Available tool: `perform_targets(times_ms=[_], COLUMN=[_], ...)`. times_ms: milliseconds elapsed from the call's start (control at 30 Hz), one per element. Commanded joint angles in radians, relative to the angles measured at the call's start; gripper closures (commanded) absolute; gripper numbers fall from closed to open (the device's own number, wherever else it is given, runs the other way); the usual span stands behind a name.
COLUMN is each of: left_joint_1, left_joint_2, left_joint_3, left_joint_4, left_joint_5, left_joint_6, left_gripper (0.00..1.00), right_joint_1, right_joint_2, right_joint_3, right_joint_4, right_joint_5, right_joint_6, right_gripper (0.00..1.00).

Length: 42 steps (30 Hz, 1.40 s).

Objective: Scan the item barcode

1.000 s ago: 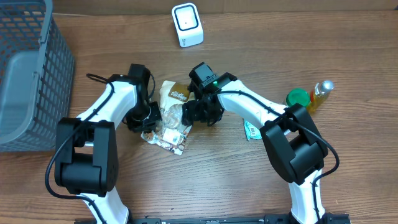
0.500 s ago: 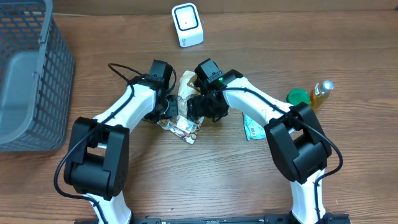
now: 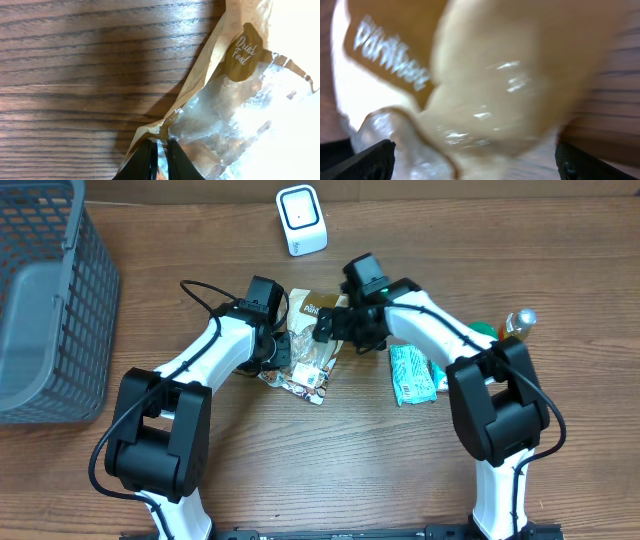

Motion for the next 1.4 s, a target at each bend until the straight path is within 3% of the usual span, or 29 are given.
perform_targets(times_ms=[0, 133, 200, 333, 433, 533, 667, 1000, 1133, 1367], left_joint_1=[-0.009, -0.009, -0.009, -0.009, -0.009, -0.009, -0.009, -0.009, -0.009, -0.009], left_joint_2=[0.032, 0.032, 0.032, 0.032, 0.032, 0.032, 0.032, 0.032, 0.032, 0.032], left_joint_3=[-0.023, -0.023, -0.023, -0.023, -0.023, -0.023, -0.023, -0.023, -0.023, -0.023], left_joint_4=[0.0, 0.002, 0.002, 0.002, 0.002, 0.002, 0.003, 0.011, 0.011, 0.007], left_joint_5=[0.003, 0.004, 0.004, 0.003, 0.003, 0.003, 0.004, 0.004, 0.004, 0.005], left_joint_6=[0.022, 0.022, 0.022, 0.022, 0.022, 0.022, 0.022, 0.013, 0.011, 0.011], left_gripper=[0.87, 0.87, 0.88, 0.88, 0.88, 0.89, 0.92, 0.92, 0.92, 0.91], right_joint_1=[0.001, 0.001, 0.001, 0.001, 0.001, 0.003, 0.004, 0.036, 0.071, 0.096], right_joint_2=[-0.043, -0.043, -0.048, -0.066, -0.076, -0.079, -0.079, -0.054, -0.014, 0.072], right_joint_3=[-0.021, -0.033, -0.022, 0.045, 0.089, 0.093, 0.093, 0.093, 0.093, 0.092], right_joint_4=[0.007, 0.042, 0.057, 0.063, 0.053, 0.065, 0.15, 0.308, 0.347, 0.373], right_joint_5=[-0.029, -0.028, -0.028, -0.028, -0.027, -0.017, 0.024, 0.021, 0.026, 0.201], right_joint_6=[0.032, -0.002, -0.055, -0.167, -0.166, -0.163, -0.18, -0.194, -0.218, -0.228], right_gripper=[0.0, 0.0, 0.09, 0.14, 0.27, 0.34, 0.35, 0.91, 0.96, 0.96])
